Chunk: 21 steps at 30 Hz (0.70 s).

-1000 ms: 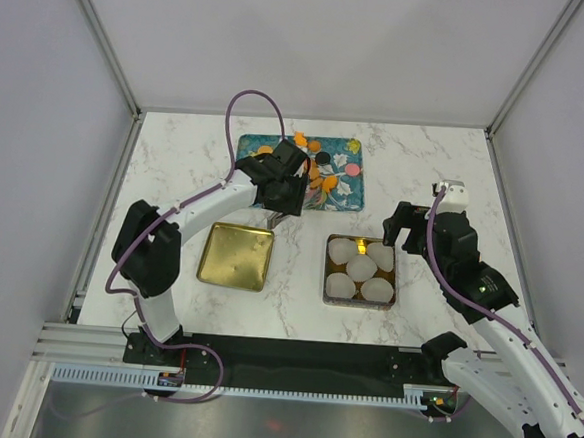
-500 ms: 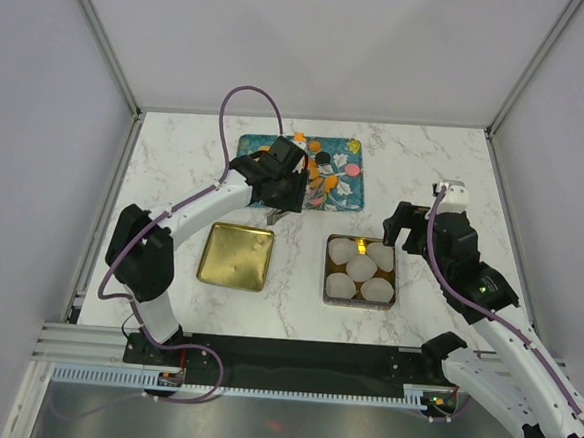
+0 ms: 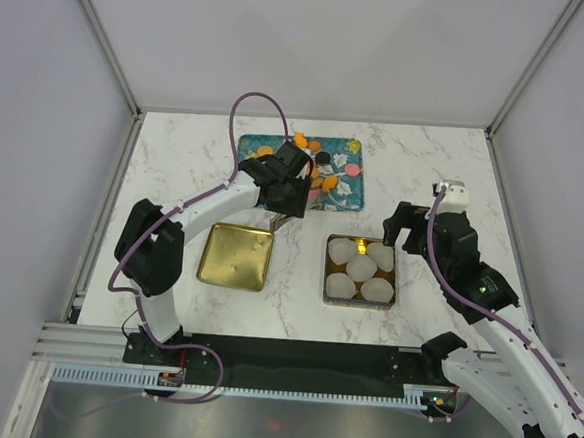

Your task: Pack the cookies

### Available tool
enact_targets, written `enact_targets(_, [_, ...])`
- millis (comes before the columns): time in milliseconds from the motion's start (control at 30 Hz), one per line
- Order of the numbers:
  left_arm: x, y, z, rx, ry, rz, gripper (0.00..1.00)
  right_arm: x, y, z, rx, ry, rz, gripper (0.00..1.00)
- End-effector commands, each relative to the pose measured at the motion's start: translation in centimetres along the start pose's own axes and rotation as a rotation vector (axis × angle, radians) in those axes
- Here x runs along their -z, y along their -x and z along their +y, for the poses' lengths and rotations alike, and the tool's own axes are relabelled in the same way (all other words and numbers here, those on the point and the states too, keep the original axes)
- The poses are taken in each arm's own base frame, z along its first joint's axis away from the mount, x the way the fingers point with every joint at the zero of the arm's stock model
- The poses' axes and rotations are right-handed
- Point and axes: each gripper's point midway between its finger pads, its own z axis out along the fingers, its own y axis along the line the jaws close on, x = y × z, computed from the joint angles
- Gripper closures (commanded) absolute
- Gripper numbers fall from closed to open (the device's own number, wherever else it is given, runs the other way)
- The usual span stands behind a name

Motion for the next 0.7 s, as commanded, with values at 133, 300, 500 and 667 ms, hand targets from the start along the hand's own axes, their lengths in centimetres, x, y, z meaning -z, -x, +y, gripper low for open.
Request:
enact_targets(133, [1.3, 2.4, -0.8, -0.005, -0.011, -0.089, 0.46, 0.4, 0.9, -0.1, -0.005, -0.003, -0.030, 0.02])
enact_targets(300, [1.4, 2.5, -0.6, -0.019, -0.001, -0.096, 0.51, 0.4, 0.9, 0.0, -0.008, -0.001, -0.031, 0.02])
enact_targets(500, [2.9, 3.0, -0.5, -0.025, -0.004, -0.128, 0.62, 0.4, 0.9, 0.0, -0.008, 0.001, -0.032, 0.02])
enact_targets(667, [4.5, 3.7, -0.4, -0.029, -0.004, -0.156, 0.67, 0.3, 0.9, -0.1, -0.006, -0.005, -0.030, 0.02])
